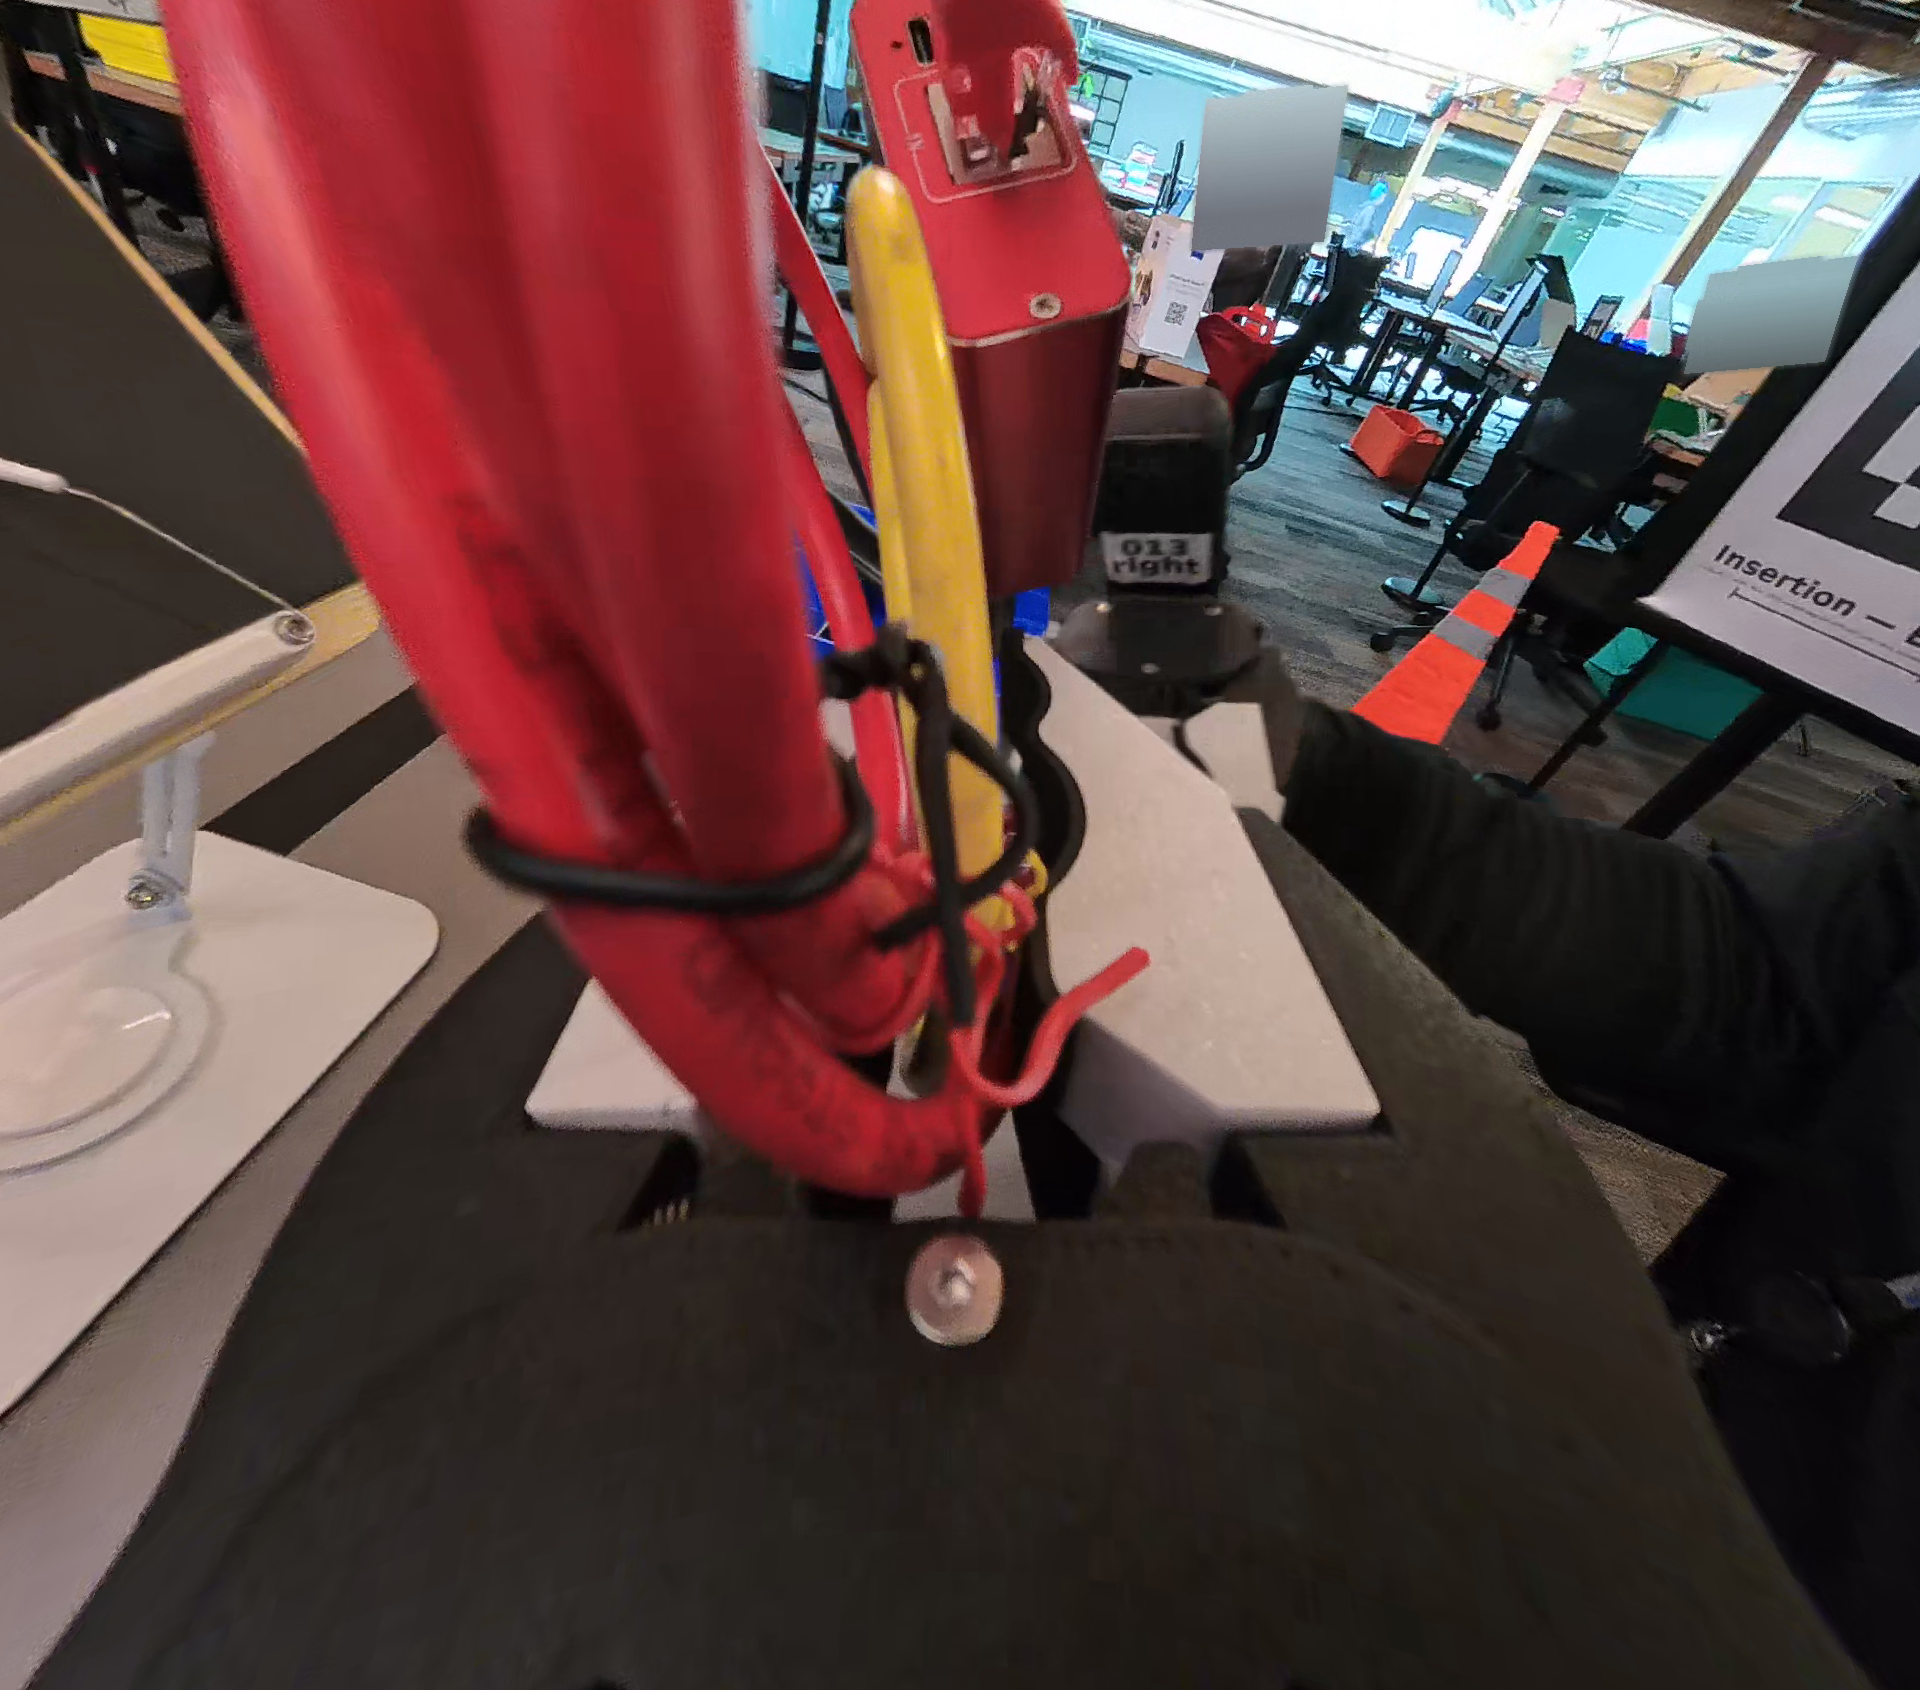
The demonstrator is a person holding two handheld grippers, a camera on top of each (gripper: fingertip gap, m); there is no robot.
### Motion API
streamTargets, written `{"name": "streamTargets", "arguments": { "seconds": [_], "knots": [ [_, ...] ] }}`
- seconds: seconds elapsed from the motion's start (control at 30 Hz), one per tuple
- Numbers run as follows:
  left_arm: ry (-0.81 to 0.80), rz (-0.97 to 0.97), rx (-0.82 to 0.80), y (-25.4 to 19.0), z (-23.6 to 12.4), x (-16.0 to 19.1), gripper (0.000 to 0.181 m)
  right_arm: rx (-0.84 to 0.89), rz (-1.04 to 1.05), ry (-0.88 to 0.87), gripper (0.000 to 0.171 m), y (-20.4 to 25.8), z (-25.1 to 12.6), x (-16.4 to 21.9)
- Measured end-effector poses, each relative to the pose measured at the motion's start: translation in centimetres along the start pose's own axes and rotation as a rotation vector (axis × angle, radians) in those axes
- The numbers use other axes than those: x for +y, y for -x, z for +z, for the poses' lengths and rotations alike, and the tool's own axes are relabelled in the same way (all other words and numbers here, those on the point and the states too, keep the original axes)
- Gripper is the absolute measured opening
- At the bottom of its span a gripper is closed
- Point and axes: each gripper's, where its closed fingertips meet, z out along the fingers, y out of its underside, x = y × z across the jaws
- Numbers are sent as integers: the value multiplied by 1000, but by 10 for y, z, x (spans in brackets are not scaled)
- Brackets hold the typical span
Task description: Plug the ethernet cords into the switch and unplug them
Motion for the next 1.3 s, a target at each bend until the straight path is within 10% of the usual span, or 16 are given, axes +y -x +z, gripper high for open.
{"name": "streamTargets", "arguments": {
  "seconds": [0.2, 0.33, 0.57, 0.77, 0.93, 1.3],
  "knots": [
    [23, 29, -9, 1, -20, -4, 15, 63, -180, -23, 35, 32, -36, -43],
    [27, 27, -39, 0, -20, -3, 15, 511, -258, -121, 98, -21, -63, -75],
    [80, 30, -31, -22, 12, 19, 15, 516, -205, -93, 102, -30, -10, -61],
    [53, -33, 105, -43, 26, 21, 14, 250, -123, -241, 82, -3, -6, -69],
    [61, -68, 247, -63, 31, 22, 15, 110, -140, -269, 32, 14, -14, -66],
    [77, -66, 322, -69, 28, 22, 20, 124, -163, -217, 19, 17, -20, -61]
  ]
}}
